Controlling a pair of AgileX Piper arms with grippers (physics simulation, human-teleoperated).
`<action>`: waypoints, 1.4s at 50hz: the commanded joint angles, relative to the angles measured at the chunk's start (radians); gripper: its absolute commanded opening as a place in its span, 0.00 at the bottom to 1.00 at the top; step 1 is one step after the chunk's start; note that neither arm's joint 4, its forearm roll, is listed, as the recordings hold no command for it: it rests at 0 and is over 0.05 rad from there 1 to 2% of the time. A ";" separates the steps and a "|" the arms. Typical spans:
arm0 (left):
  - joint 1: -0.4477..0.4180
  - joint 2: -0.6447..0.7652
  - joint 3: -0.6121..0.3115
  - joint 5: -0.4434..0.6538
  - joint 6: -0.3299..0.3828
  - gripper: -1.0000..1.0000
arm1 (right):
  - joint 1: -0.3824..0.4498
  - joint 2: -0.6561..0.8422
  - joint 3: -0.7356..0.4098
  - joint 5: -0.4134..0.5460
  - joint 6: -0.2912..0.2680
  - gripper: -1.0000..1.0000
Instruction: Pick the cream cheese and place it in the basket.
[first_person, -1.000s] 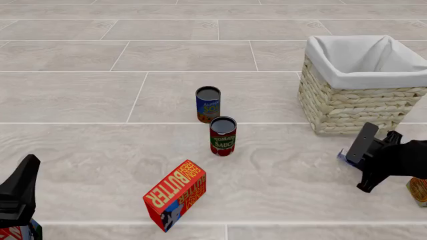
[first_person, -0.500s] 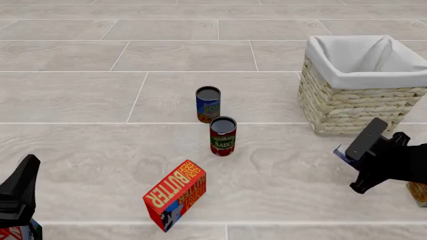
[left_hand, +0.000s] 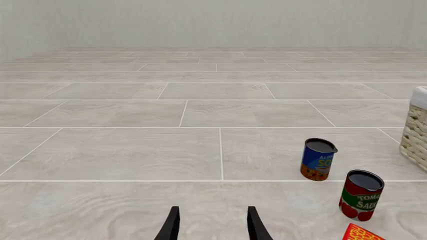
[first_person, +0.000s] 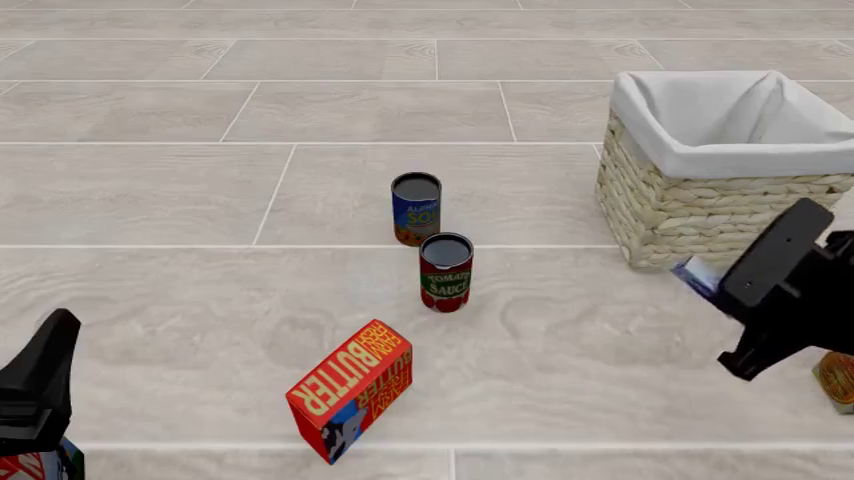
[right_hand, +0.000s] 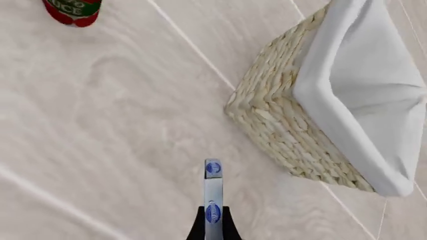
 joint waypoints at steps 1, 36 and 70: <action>0.000 0.000 0.000 0.000 0.000 1.00 | 0.092 -0.149 -0.121 0.147 0.155 0.00; 0.000 0.000 0.000 0.000 -0.001 1.00 | 0.235 -0.227 -0.449 0.157 0.695 0.00; 0.000 0.000 0.000 0.000 0.000 1.00 | -0.002 0.082 -0.544 -0.174 0.769 0.00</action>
